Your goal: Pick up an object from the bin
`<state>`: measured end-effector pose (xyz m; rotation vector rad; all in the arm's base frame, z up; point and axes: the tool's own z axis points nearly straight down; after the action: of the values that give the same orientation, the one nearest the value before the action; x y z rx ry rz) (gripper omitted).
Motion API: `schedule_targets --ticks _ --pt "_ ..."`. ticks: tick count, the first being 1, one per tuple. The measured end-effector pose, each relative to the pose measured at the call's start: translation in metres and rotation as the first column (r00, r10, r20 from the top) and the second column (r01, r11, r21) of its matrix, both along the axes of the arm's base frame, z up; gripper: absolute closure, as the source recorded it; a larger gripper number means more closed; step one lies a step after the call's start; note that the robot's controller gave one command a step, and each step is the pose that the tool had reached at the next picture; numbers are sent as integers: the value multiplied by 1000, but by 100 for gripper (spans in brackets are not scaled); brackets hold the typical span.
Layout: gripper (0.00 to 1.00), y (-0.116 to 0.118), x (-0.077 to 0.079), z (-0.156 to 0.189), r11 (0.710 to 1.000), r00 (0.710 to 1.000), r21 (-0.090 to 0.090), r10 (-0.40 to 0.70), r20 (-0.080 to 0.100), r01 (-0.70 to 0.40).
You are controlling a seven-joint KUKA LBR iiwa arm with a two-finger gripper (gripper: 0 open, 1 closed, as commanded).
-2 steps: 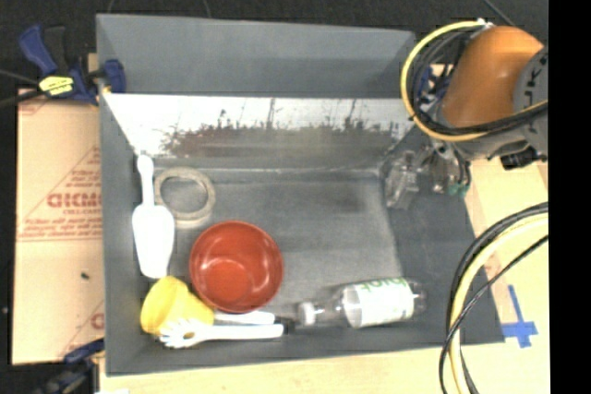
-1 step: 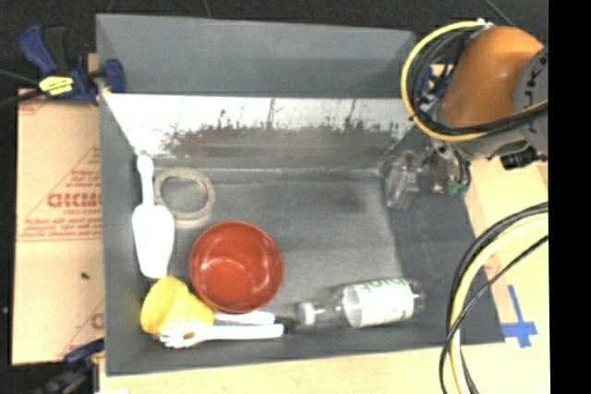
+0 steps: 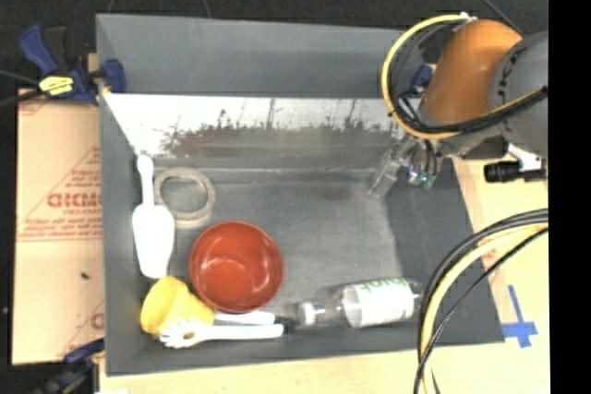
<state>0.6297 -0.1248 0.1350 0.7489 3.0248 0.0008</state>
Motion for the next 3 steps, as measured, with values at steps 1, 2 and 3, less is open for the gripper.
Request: schedule_targets --ticks 1,2,3 --pt "100 0 -16 -63 972 972 -2 233 -11 -233" --pt "100 7 10 -2 999 999 -4 47 11 -47" --pt "0 -4 -18 -67 963 963 -3 271 -11 -271"
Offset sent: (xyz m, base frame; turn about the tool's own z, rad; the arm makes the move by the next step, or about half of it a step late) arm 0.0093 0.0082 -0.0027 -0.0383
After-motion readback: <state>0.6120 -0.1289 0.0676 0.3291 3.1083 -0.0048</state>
